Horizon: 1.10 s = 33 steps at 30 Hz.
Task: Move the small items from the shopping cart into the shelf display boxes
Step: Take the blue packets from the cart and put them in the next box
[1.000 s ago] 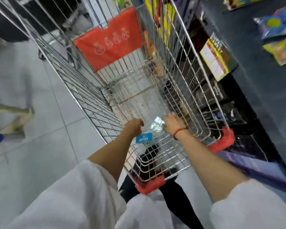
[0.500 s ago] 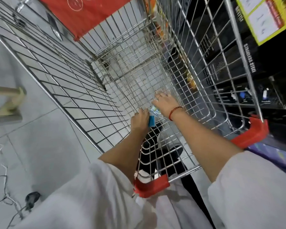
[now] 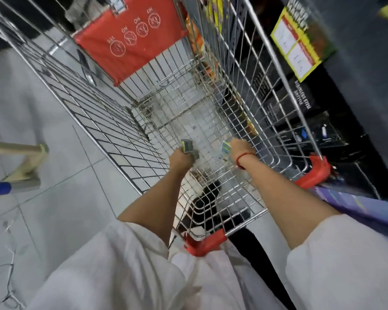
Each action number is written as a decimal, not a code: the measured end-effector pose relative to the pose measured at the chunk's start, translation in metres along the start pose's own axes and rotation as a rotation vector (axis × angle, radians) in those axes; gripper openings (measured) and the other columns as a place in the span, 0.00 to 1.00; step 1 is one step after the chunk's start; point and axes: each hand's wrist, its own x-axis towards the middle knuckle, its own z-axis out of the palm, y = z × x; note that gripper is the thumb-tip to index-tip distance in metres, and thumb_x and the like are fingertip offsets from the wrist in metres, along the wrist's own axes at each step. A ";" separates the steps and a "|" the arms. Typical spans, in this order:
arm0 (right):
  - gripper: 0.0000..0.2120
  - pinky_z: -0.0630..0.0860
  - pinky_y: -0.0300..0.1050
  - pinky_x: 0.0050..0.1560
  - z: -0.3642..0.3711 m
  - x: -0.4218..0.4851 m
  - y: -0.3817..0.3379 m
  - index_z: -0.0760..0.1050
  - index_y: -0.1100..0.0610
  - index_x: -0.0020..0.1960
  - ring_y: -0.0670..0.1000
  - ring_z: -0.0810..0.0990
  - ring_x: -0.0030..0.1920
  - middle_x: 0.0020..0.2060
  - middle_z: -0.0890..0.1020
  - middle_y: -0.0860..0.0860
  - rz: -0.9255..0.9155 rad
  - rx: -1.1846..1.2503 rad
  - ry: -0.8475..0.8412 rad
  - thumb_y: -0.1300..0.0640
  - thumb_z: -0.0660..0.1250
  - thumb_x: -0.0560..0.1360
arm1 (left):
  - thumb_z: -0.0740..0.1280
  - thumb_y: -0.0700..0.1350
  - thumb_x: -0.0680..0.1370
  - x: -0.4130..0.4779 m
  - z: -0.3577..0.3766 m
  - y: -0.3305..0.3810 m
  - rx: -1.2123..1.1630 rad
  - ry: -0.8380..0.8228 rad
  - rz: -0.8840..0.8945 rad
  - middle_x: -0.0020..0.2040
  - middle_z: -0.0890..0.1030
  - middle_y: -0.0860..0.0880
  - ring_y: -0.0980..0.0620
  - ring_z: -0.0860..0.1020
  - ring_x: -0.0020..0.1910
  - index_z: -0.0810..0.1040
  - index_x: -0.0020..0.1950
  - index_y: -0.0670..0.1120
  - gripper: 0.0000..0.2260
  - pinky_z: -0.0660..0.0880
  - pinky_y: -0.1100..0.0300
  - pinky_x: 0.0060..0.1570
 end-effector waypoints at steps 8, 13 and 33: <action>0.10 0.72 0.26 0.26 -0.071 -0.054 -0.002 0.75 0.62 0.56 0.47 0.77 0.34 0.42 0.79 0.56 -0.108 0.923 0.211 0.65 0.68 0.75 | 0.58 0.40 0.82 -0.047 -0.022 0.052 -0.388 -0.152 0.124 0.57 0.77 0.38 0.43 0.80 0.43 0.67 0.66 0.39 0.13 0.75 0.60 0.34; 0.14 0.74 0.28 0.21 -0.114 -0.088 0.004 0.73 0.70 0.60 0.38 0.80 0.24 0.56 0.80 0.68 -0.204 1.079 0.244 0.69 0.66 0.75 | 0.61 0.40 0.80 -0.074 -0.044 0.093 -0.474 -0.175 0.251 0.44 0.78 0.47 0.48 0.80 0.43 0.71 0.55 0.43 0.05 0.78 0.63 0.35; 0.13 0.76 0.35 0.27 -0.264 -0.280 0.166 0.76 0.65 0.58 0.47 0.80 0.39 0.54 0.82 0.64 -0.249 1.173 0.831 0.62 0.68 0.75 | 0.66 0.40 0.74 -0.280 0.015 0.275 -0.332 -0.463 0.766 0.22 0.69 0.55 0.59 0.68 0.20 0.74 0.51 0.42 0.06 0.67 0.68 0.22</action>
